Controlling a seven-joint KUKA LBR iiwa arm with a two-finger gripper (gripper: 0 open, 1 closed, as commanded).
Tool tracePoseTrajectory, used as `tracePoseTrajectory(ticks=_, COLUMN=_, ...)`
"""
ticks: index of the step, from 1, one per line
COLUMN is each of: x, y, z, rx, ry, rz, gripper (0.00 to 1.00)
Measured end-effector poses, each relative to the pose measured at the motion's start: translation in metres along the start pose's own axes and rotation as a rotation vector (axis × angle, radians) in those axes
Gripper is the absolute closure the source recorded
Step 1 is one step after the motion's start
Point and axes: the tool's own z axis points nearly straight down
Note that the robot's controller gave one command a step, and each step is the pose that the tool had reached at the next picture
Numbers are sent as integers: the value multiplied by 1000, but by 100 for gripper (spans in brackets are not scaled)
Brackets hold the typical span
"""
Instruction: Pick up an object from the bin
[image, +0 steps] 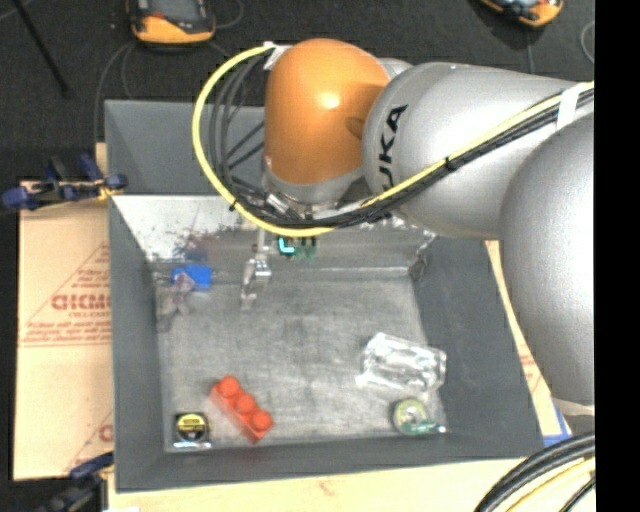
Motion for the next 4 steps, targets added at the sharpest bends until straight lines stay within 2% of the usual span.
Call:
tracePoseTrajectory(ticks=1, x=67, y=17, z=105, rx=-2, ry=-10, rz=-23, gripper=0)
tracePoseTrajectory(ticks=2, x=-17, y=-15, z=150, rx=2, ry=-13, rz=-34, gripper=0)
tracePoseTrajectory(ticks=3, x=-23, y=14, z=35, rx=-4, ry=-17, rz=68, gripper=0)
tracePoseTrajectory(ticks=4, x=1, y=26, z=126, rx=-4, ry=-24, rz=42, gripper=0)
